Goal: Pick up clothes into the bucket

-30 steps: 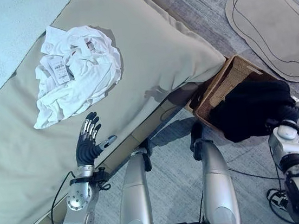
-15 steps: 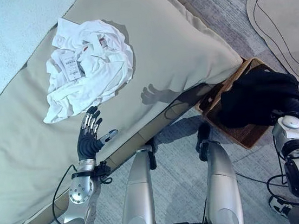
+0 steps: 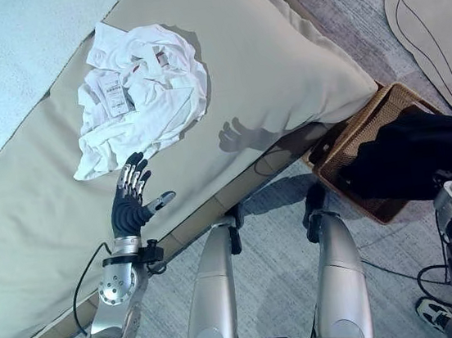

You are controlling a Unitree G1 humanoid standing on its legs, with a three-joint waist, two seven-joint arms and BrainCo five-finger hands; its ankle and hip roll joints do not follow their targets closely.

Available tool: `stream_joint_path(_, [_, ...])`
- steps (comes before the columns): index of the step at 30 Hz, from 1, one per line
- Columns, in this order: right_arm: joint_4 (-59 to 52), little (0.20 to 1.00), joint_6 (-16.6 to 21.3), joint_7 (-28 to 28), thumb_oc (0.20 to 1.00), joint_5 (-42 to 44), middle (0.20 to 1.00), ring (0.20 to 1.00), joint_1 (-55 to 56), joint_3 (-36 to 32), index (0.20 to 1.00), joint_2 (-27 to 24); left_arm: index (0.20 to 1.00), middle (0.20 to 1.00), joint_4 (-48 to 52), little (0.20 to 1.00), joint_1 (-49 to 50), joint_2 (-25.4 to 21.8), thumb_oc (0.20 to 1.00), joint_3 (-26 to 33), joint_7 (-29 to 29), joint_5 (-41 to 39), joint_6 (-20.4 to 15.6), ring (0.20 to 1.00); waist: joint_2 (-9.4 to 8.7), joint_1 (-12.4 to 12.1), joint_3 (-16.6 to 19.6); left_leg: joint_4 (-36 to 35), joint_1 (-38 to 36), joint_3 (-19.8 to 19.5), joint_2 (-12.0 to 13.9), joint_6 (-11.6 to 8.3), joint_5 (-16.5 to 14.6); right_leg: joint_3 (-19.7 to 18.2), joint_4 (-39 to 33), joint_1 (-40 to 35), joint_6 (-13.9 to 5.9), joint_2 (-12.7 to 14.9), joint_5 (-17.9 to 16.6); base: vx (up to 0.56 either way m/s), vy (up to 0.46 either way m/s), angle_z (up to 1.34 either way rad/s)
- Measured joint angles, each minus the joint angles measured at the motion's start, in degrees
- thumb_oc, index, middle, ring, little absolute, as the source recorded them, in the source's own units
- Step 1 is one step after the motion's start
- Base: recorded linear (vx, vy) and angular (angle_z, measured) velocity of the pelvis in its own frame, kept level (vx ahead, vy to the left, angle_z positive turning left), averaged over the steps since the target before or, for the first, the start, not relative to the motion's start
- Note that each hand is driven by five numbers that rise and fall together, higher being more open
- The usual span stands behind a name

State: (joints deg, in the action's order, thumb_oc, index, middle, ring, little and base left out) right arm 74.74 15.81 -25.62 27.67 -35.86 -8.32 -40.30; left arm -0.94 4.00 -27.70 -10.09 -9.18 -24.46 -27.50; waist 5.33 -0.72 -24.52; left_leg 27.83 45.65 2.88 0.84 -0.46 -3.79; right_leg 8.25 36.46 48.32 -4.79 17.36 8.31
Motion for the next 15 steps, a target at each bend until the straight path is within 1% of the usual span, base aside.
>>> stream_joint_path(5, [2.85,1.0,-0.91,-0.67,1.0,0.0,1.0,1.0,-0.93,-0.05,1.0,-1.43,1.0,1.0,0.01,1.0,-0.14,-0.07,1.0,-0.03,-0.01,0.0,0.13,1.0,0.01,-0.02,0.01,0.2,-0.01,0.04,0.02,-0.34,0.21,0.03,0.09,-0.17,-0.18,-0.08,-0.19,0.0,0.0,0.0])
stream_joint_path(8, [2.87,1.0,-1.53,-0.95,1.0,0.04,1.0,1.0,-1.06,-0.06,1.0,-1.19,1.0,1.0,-0.04,1.0,-0.33,-0.08,1.0,0.0,-0.05,0.0,0.23,1.0,0.01,0.08,0.01,0.68,-0.06,0.02,-0.01,-0.34,0.22,0.05,0.15,-0.32,0.03,-0.04,-0.37,-0.02,-0.001,0.0])
stream_joint_path(9, [2.81,1.0,-1.52,-0.91,1.0,0.05,1.0,1.0,-0.95,0.01,1.0,-0.97,1.0,1.0,-0.12,1.0,-0.49,-0.06,1.0,-0.01,-0.06,0.0,0.27,1.0,0.01,0.02,0.0,0.77,-0.14,0.0,0.01,-0.15,0.11,0.14,0.21,-0.38,0.56,-0.06,-0.65,0.0,0.0,0.0])
stream_joint_path(10, [2.78,1.0,-1.53,-0.9,1.0,0.12,1.0,1.0,-0.98,-0.07,1.0,-0.74,1.0,1.0,-0.24,1.0,-0.51,-0.06,1.0,0.02,-0.09,0.0,0.32,1.0,0.01,-0.08,0.01,0.73,-0.2,-0.05,-0.01,-0.34,0.3,0.13,0.15,-0.53,0.52,-0.09,-0.74,0.0,0.0,0.0])
stream_joint_path(11, [2.43,1.0,-1.52,-0.74,1.0,0.69,1.0,1.0,-0.98,-0.03,1.0,-0.28,1.0,1.0,-0.4,1.0,-0.55,-0.06,1.0,0.05,-0.27,-0.01,0.41,1.0,0.0,0.04,0.01,0.66,-0.54,-0.17,0.03,-0.05,-0.1,0.22,0.02,-0.98,0.52,-0.11,-0.52,0.1,-0.015,0.01])
stream_joint_path(12, [2.07,1.0,-1.5,-0.53,1.0,1.11,1.0,1.0,-0.8,-0.02,1.0,0.32,1.0,1.0,-0.73,1.0,-0.62,0.08,1.0,0.08,-0.41,-0.01,0.42,1.0,-0.01,-0.03,0.04,0.55,-0.86,-0.14,0.02,-0.31,0.27,0.16,0.0,-1.29,0.45,-0.15,-0.77,-0.06,0.005,0.01])
stream_joint_path(13, [1.69,1.0,-1.49,-0.22,1.0,1.17,1.0,1.0,-0.66,0.08,1.0,0.98,1.0,1.0,-0.9,1.0,-0.65,0.1,1.0,0.06,-0.59,-0.01,0.59,1.0,-0.01,0.14,0.04,0.28,-1.38,-0.17,0.06,-0.04,-0.1,0.21,-0.48,-1.94,0.32,-0.16,-0.51,0.0,0.0,0.0])
stream_joint_path(14, [1.35,1.0,-1.49,0.14,1.0,1.2,1.0,1.0,-0.23,0.08,1.0,2.25,1.0,1.0,-1.47,1.0,-0.85,0.23,1.0,0.08,-0.66,0.0,0.59,1.0,-0.03,0.13,0.31,-0.22,-2.09,-0.12,0.01,-0.24,0.31,0.23,-0.58,-2.57,0.18,-0.19,-0.78,-0.05,-0.005,0.01])
stream_joint_path(15, [0.77,1.0,-1.49,0.21,1.0,1.17,1.0,1.0,0.27,0.23,1.0,3.04,1.0,1.0,-1.64,1.0,-0.86,0.35,1.0,0.1,-0.88,0.0,0.59,1.0,-0.07,0.16,0.66,-0.29,-2.11,-0.12,0.04,-0.01,0.17,0.3,-0.73,-2.6,0.19,-0.17,-0.74,0.03,-0.02,0.02])
